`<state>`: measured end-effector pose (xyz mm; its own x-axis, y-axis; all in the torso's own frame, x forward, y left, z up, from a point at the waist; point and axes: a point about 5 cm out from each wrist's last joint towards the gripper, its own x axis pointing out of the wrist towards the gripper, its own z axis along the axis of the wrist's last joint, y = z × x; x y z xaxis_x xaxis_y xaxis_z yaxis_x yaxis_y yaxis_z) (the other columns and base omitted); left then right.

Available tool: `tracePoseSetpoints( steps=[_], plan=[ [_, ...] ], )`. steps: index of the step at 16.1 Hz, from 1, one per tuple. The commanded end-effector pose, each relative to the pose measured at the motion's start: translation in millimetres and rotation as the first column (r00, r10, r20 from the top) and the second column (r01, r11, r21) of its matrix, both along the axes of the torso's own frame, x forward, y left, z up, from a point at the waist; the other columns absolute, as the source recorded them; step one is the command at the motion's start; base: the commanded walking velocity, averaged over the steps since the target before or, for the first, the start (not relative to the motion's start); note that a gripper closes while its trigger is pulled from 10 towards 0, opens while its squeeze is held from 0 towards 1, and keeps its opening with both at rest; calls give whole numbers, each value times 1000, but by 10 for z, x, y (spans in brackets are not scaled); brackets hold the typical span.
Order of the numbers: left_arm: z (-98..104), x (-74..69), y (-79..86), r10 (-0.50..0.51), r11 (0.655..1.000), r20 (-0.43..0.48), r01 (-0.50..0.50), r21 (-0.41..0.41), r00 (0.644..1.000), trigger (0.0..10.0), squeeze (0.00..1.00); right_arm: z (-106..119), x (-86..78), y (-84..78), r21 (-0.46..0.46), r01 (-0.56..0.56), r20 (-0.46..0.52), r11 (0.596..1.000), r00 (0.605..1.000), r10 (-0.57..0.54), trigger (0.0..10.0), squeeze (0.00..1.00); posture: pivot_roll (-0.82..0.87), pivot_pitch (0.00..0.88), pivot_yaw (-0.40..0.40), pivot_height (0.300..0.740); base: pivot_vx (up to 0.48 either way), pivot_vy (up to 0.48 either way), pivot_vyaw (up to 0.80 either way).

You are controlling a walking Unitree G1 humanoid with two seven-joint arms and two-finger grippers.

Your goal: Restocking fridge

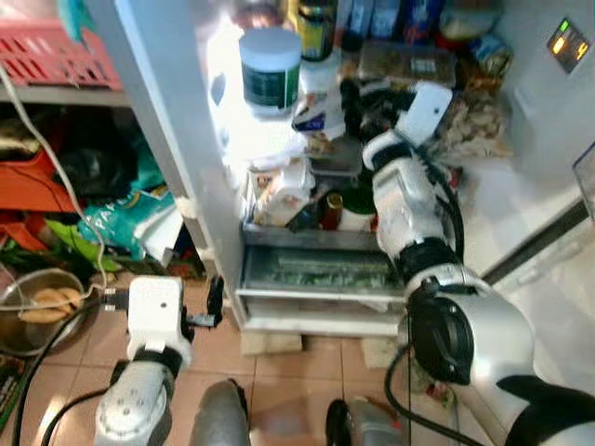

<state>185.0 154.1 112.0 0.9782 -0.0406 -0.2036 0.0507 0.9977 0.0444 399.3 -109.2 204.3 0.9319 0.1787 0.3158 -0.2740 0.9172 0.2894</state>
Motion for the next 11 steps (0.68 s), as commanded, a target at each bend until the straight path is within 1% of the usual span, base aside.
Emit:
tracePoseSetpoints(
  steps=[1, 4, 5, 7, 9, 11],
  plan=[
    [-37, 4, 20, -7, 1000, -12, 7, 5, 1000, 10000, 0, 91, -17, -21, -54, 2, 69, 999, 998, 2, 10000, 1000, 242, 58, 23, 740, 0, 0, 0],
    [-25, 71, 42, -26, 999, 7, 26, 22, 1000, 10000, 0, 40, -72, -88, -135, 18, 106, 991, 994, -4, 10000, 1000, 237, 39, 38, 740, 0, 0, 0],
    [-22, 93, 52, -27, 999, 12, 27, 25, 1000, 10000, 0, 29, -78, -101, -137, 19, 106, 990, 994, -5, 10000, 1000, 238, 34, 39, 740, 0, 0, 0],
    [-9, 131, 66, -27, 999, 25, 27, 32, 999, 10000, 0, -19, -119, -174, -170, 27, 114, 985, 993, -8, 10000, 1000, 236, 26, 40, 740, 0, 0, 0],
    [-23, 143, 48, -35, 999, 28, 34, 33, 999, 10000, 0, -109, -164, -250, -193, 34, 98, 981, 995, -15, 10000, 1000, 226, 20, 42, 740, 0, 0, 0],
    [-27, 157, 27, -44, 998, 32, 42, 35, 999, 10000, 0, -192, -210, -278, -207, 31, 83, 978, 996, -14, 10000, 1000, 225, 19, 41, 740, 0, 0, 0]
  ],
)
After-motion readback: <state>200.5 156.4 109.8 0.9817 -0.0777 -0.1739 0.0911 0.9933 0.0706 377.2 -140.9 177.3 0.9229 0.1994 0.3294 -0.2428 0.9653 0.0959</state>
